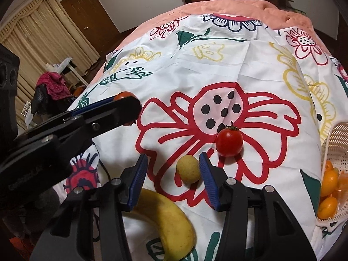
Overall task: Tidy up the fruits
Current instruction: 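Move the right tool over the remaining kiwi while the left tool holds the tomato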
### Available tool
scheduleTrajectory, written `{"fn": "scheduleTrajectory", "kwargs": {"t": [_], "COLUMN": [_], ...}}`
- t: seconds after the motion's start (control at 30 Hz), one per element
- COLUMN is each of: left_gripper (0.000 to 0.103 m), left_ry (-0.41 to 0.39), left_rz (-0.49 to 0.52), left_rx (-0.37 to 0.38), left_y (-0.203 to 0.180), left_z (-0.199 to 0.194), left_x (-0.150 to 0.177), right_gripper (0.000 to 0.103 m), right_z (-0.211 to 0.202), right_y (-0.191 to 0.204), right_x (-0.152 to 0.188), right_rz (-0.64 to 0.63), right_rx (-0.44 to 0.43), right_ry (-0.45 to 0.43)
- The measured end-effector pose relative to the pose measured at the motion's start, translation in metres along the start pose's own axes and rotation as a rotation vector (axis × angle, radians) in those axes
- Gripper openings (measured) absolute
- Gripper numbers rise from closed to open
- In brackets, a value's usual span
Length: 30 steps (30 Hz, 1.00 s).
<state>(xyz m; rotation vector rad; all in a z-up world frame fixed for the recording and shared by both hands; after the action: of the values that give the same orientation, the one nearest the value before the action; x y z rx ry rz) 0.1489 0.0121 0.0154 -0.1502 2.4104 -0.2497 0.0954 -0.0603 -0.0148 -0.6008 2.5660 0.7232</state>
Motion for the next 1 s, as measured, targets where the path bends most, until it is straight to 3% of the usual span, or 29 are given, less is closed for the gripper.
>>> {"fn": "scheduleTrajectory", "kwargs": {"t": [0.2, 0.43, 0.7, 1.0], "left_gripper": [0.03, 0.03, 0.03, 0.03], "left_ry": [0.008, 0.005, 0.006, 0.009], "left_rz": [-0.007, -0.009, -0.011, 0.005], "left_rx": [0.0, 0.003, 0.001, 0.004], "left_y": [0.0, 0.0, 0.001, -0.007], "left_z": [0.003, 0.003, 0.002, 0.001], "left_x": [0.001, 0.001, 0.002, 0.003], "right_gripper": [0.052, 0.051, 0.031, 0.028], "right_z": [0.01, 0.019, 0.012, -0.016], "right_y": [-0.004, -0.008, -0.007, -0.013], "right_x": [0.001, 0.005, 0.006, 0.009], "right_rz": [-0.016, -0.008, -0.002, 0.037], "right_rx": [0.049, 0.049, 0.034, -0.011], "right_ry": [0.026, 0.067, 0.042, -0.028]}}
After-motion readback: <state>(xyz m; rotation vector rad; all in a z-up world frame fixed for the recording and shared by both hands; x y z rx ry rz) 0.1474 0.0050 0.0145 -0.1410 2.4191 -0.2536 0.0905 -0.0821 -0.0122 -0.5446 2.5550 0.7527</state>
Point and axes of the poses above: each gripper's, at about its wrist camera, not at the fingertips, and z roughly the way its jaws point, y to its left, x to its underside, the point moved 7 cm from there along z, roughly the way its jaws point, and after that the axes turned 4 degrees about -x, right-handed, at the moved point
